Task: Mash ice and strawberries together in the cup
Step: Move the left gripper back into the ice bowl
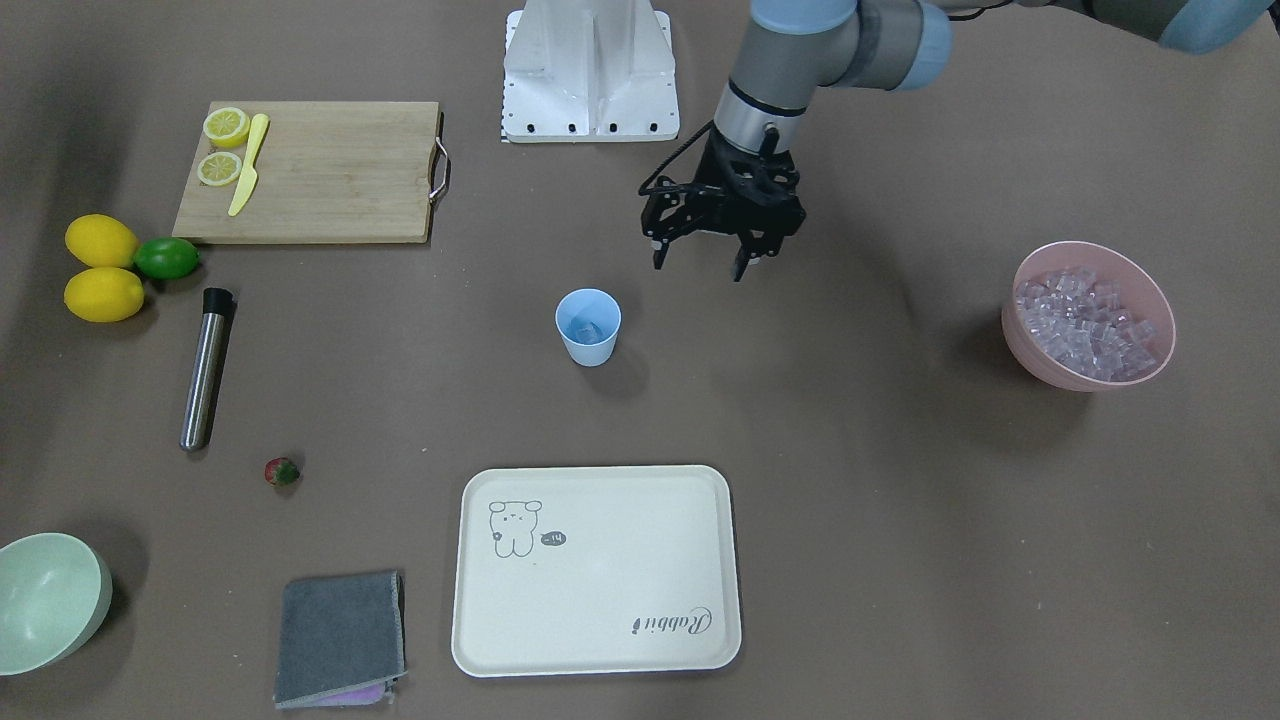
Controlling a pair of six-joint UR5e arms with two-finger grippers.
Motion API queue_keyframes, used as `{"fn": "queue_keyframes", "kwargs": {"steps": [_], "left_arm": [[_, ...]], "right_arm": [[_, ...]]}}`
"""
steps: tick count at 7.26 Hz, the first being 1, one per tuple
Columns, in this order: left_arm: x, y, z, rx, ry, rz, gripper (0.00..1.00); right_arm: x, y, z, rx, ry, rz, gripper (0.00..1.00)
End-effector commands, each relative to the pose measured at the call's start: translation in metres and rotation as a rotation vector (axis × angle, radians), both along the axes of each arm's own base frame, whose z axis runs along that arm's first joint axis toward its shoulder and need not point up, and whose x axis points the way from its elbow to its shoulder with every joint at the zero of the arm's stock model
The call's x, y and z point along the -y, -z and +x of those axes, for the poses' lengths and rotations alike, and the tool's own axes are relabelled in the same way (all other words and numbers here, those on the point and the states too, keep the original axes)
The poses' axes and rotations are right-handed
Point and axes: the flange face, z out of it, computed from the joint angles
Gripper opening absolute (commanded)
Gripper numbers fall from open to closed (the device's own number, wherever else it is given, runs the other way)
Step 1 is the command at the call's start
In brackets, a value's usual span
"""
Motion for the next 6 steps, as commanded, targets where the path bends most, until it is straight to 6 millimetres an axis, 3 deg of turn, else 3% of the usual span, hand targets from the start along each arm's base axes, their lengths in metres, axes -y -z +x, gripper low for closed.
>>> {"fn": "queue_keyframes", "kwargs": {"steps": [1, 3, 5, 6], "left_arm": [[0.019, -0.069, -0.100, 0.101, -0.054, 0.056, 0.99], [0.028, -0.125, -0.167, 0.176, -0.140, 0.098, 0.99], [0.036, -0.195, -0.234, 0.304, -0.225, 0.169, 0.99], [0.037, -0.223, -0.251, 0.344, -0.247, 0.174, 0.99]], "right_arm": [[0.000, -0.001, 0.000, 0.002, 0.000, -0.002, 1.00], [0.000, -0.001, 0.000, 0.001, 0.001, -0.001, 1.00], [0.000, -0.001, 0.000, 0.001, 0.001, -0.001, 1.00], [0.000, -0.001, 0.000, 0.001, 0.001, -0.001, 1.00]]}}
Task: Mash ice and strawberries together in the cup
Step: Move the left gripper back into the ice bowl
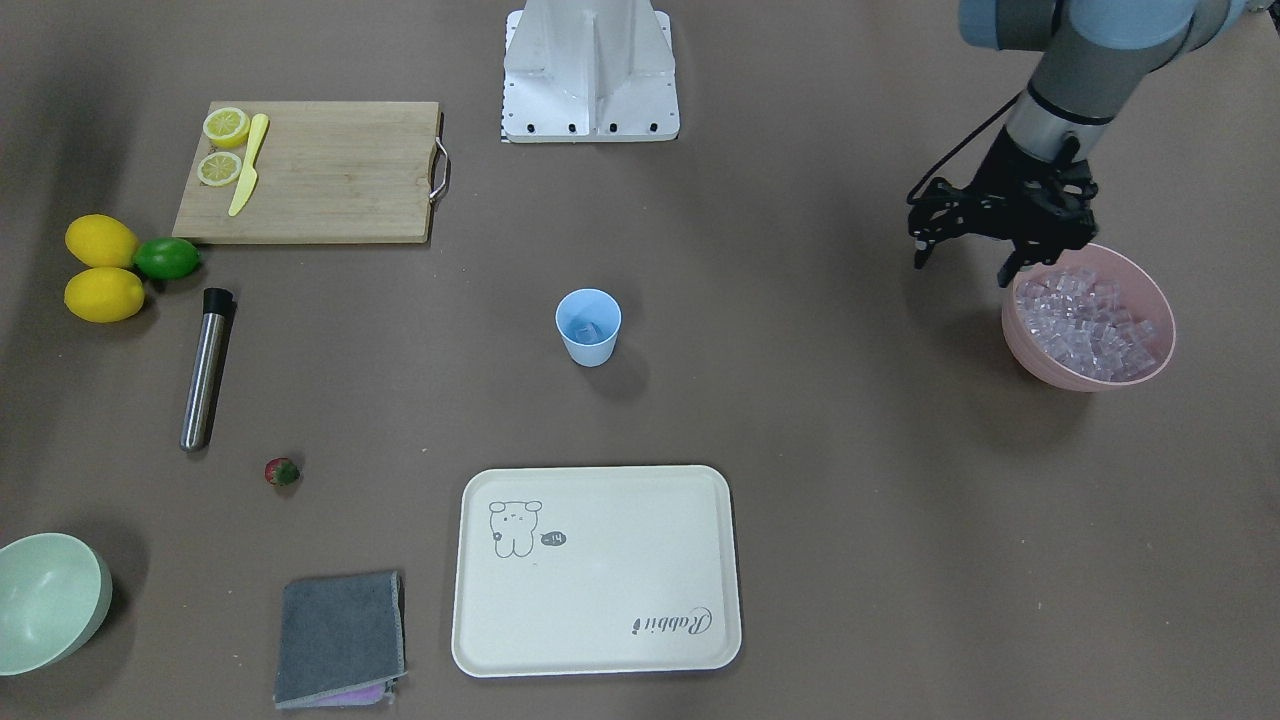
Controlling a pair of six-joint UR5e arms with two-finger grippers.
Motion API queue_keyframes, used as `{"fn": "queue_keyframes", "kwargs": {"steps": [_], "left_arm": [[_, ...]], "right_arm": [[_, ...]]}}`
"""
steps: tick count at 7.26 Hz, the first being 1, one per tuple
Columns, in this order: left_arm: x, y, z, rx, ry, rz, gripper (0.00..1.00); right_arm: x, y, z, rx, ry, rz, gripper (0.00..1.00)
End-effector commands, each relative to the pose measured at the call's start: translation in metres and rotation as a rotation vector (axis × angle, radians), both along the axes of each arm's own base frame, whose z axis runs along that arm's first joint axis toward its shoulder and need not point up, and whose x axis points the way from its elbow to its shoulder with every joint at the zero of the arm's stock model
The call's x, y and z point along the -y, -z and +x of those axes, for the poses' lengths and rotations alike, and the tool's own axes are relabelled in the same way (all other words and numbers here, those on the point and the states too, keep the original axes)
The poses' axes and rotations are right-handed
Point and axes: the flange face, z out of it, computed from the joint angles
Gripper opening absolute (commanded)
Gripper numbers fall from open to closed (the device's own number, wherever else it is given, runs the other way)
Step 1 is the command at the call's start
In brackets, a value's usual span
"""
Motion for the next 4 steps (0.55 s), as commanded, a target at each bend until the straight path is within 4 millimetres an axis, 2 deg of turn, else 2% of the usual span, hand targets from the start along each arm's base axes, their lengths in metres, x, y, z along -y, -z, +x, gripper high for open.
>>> {"fn": "queue_keyframes", "kwargs": {"steps": [1, 2, 3, 4], "left_arm": [[0.004, -0.070, -0.035, 0.082, -0.051, 0.023, 0.99], [0.011, -0.106, -0.030, 0.082, -0.052, 0.019, 0.99], [0.014, -0.129, -0.028, 0.076, -0.050, 0.022, 0.99], [0.011, -0.136, -0.030, 0.076, -0.045, 0.012, 0.99]], "right_arm": [[0.000, 0.000, 0.000, 0.001, 0.001, -0.001, 1.00], [0.000, 0.000, 0.000, 0.001, 0.001, -0.001, 1.00], [0.000, 0.000, 0.000, 0.001, 0.001, -0.001, 1.00], [0.000, 0.000, 0.000, 0.001, 0.001, -0.001, 1.00]]}}
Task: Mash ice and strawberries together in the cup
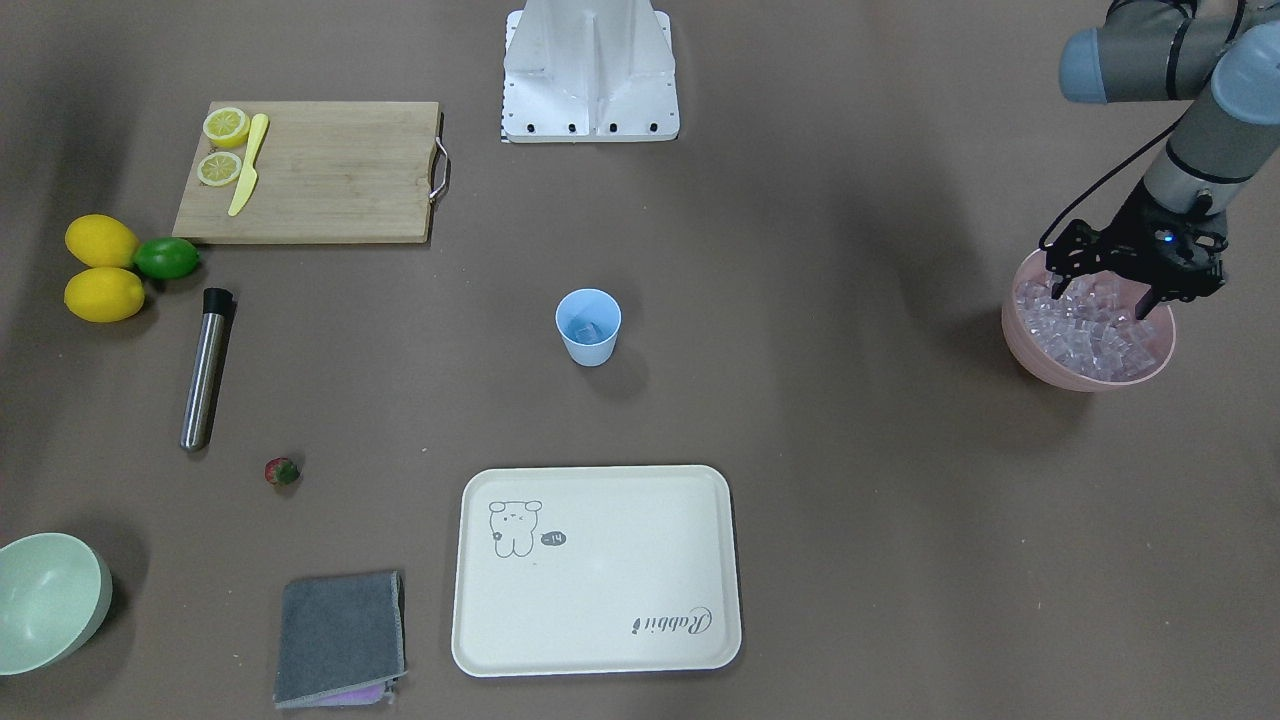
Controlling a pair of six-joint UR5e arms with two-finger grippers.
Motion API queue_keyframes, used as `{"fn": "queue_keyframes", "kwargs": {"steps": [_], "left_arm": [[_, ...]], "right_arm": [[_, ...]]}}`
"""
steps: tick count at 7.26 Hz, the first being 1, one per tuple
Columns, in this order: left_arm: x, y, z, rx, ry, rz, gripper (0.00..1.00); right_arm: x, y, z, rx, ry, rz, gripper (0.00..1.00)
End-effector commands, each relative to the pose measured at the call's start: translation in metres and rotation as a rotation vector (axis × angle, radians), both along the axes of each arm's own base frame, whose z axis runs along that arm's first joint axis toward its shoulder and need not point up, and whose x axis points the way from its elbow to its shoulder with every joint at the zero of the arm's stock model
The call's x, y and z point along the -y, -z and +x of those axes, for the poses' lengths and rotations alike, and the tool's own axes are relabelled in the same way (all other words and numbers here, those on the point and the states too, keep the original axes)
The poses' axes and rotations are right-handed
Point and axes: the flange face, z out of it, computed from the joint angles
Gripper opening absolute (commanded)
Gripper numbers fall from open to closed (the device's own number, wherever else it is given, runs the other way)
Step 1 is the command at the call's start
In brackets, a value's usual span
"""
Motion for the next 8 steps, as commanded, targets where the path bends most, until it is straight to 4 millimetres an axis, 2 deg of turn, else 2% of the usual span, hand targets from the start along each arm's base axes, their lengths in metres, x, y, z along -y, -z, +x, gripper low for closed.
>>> {"fn": "queue_keyframes", "kwargs": {"steps": [1, 3, 5, 7, 8], "left_arm": [[-0.006, -0.021, -0.004, 0.002, 0.007, -0.014, 0.99], [-0.018, -0.028, -0.004, -0.052, 0.017, -0.111, 0.98], [-0.027, -0.037, -0.006, -0.069, 0.025, -0.106, 0.98], [-0.028, -0.038, -0.005, -0.070, 0.022, -0.105, 0.96], [-0.028, -0.036, -0.004, -0.072, 0.021, -0.104, 0.88]], "right_arm": [[0.000, 0.000, 0.000, 0.000, 0.000, 0.000, 1.00], [0.000, 0.000, 0.000, 0.000, 0.000, 0.000, 1.00], [0.000, -0.001, 0.000, -0.001, 0.000, -0.001, 1.00], [0.000, 0.000, 0.000, -0.001, 0.000, 0.000, 1.00], [0.000, 0.000, 0.000, -0.001, 0.000, 0.000, 1.00]]}}
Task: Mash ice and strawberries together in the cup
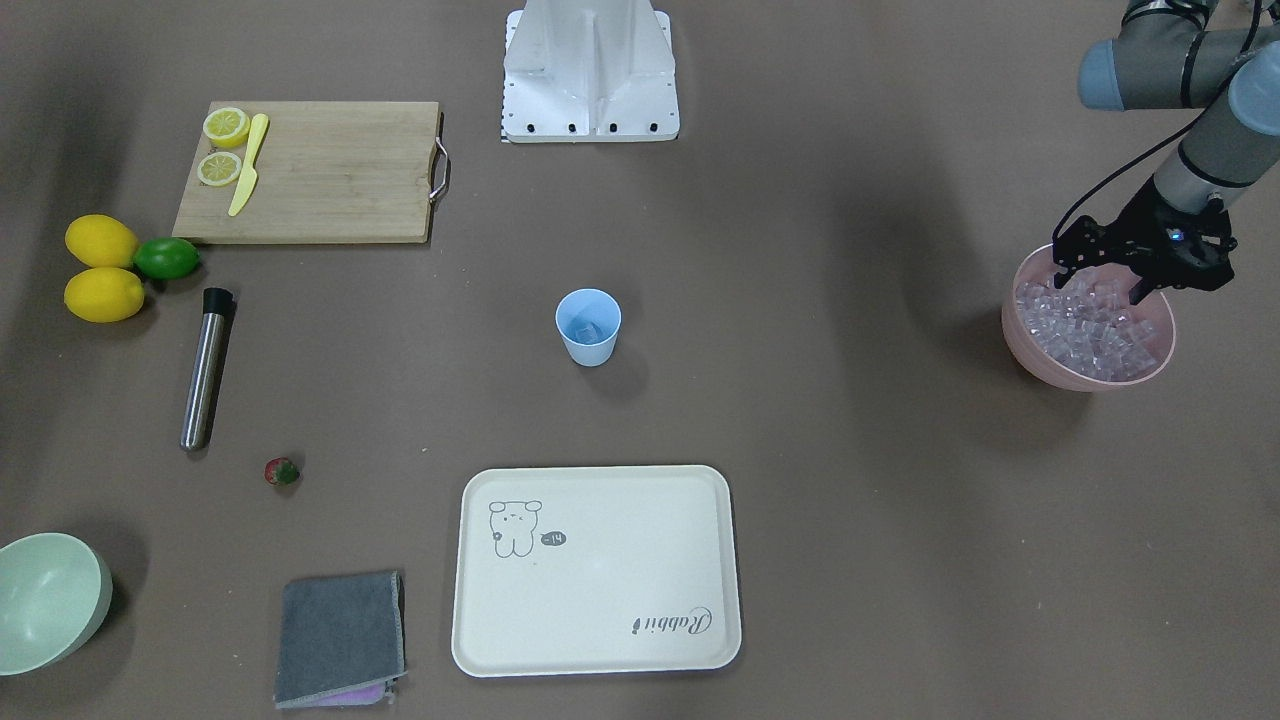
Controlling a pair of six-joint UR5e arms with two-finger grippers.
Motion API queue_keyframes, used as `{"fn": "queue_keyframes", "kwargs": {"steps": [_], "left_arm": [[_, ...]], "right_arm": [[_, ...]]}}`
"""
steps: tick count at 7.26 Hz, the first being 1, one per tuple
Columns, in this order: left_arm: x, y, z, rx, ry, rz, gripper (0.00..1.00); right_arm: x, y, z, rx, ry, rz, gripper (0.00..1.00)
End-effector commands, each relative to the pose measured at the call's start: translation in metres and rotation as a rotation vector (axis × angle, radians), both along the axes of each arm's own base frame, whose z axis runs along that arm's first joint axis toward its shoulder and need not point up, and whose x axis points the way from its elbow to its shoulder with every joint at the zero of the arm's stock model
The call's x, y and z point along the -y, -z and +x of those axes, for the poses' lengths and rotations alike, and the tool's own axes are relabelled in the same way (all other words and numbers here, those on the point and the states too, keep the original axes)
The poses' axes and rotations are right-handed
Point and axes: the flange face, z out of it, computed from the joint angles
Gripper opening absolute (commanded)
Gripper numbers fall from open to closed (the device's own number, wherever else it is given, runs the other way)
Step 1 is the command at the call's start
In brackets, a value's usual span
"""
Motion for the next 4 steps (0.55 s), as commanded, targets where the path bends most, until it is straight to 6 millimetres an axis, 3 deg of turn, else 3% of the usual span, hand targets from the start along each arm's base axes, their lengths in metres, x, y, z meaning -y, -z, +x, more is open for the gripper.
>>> {"fn": "queue_keyframes", "kwargs": {"steps": [1, 2, 4], "left_arm": [[-0.0010, 0.0000, 0.0014, -0.001, -0.004, 0.001, 0.81], [-0.0015, 0.0000, 0.0027, -0.001, -0.007, 0.001, 0.75], [-0.0036, 0.0017, 0.0090, -0.005, -0.015, 0.000, 0.74]], "right_arm": [[0.0000, 0.0001, 0.0000, 0.000, 0.000, 0.000, 1.00], [0.0000, 0.0001, 0.0000, 0.000, 0.000, 0.000, 1.00], [0.0000, -0.0007, 0.0001, -0.002, -0.001, -0.001, 1.00]]}}
